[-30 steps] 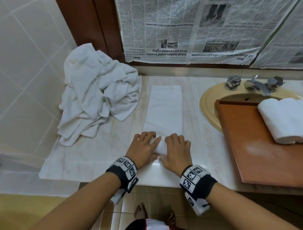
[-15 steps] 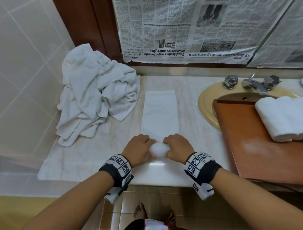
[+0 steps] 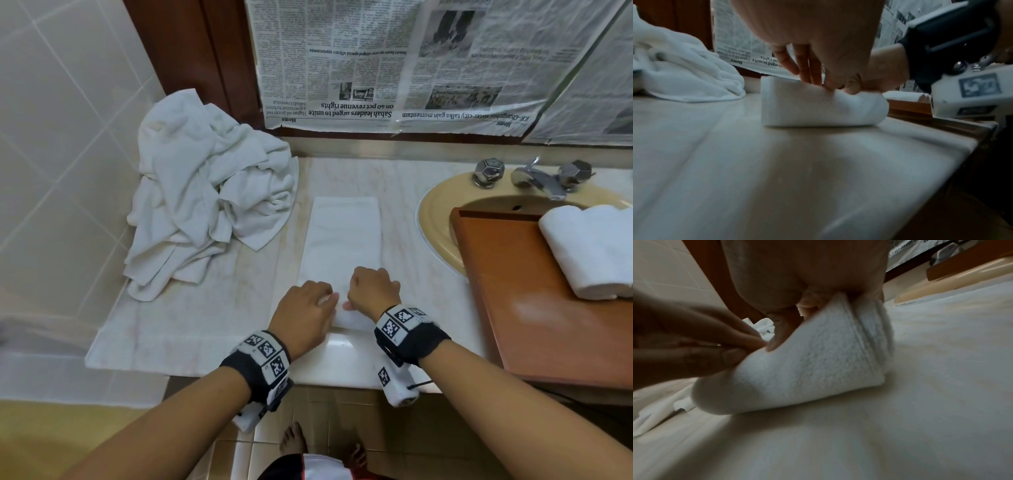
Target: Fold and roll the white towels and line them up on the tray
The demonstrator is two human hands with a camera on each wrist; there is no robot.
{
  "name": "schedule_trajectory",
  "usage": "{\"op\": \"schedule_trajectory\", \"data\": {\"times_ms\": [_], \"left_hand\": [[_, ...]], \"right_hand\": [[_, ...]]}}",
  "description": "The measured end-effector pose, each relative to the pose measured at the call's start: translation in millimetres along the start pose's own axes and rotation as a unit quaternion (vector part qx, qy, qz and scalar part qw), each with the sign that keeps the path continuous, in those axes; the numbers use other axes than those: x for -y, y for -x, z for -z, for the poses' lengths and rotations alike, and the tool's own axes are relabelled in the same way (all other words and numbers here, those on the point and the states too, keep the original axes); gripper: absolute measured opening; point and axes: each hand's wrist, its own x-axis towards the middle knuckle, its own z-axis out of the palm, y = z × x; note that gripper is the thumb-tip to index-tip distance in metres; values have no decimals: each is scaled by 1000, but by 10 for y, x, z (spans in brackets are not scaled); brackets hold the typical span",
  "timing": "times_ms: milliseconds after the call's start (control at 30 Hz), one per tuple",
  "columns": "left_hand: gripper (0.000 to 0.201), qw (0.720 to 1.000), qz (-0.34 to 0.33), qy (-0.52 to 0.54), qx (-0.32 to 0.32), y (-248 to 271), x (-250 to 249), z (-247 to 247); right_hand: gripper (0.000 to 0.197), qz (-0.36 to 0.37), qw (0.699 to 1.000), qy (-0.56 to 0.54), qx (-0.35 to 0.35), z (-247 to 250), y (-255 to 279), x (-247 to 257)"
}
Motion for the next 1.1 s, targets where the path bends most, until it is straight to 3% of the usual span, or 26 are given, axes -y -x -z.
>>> {"op": "schedule_trajectory", "data": {"times_ms": [167, 267, 367, 500, 700, 800, 867, 933, 1000, 1033, 1100], "left_hand": [[65, 998, -19, -38, 56, 20, 87, -62], [68, 998, -26, -22, 59, -51, 146, -51], [60, 998, -21, 7, 64, -117, 189, -57], [54, 989, 21, 47, 136, -262, 201, 38], [36, 927, 102, 222, 286, -303, 263, 106], [37, 924, 120, 182, 315, -360, 257, 121], [36, 960, 111, 100, 238, -388, 243, 89], [23, 993, 60, 54, 86, -359, 191, 77], [19, 999, 3, 31, -26, -288, 138, 22], [21, 998, -13, 29, -62, -238, 124, -18], [30, 997, -24, 38, -67, -132, 133, -83]], "right_hand": [[27, 81, 994, 50, -60, -95, 187, -7], [49, 174, 982, 29, -73, -200, 322, -125], [65, 223, 967, 100, -76, -224, 361, -235], [59, 216, 967, 113, -70, -198, 315, -234], [54, 155, 985, -73, 22, -91, 385, -208], [39, 115, 982, -140, 46, -95, 288, -215], [32, 80, 981, -171, 51, -63, 154, -198], [31, 52, 986, -156, 23, -26, 39, -159], [30, 34, 992, -120, -29, 6, -8, -120], [31, 37, 994, -90, -49, 17, 8, -95], [25, 61, 994, -17, -86, -7, 56, -72]]}}
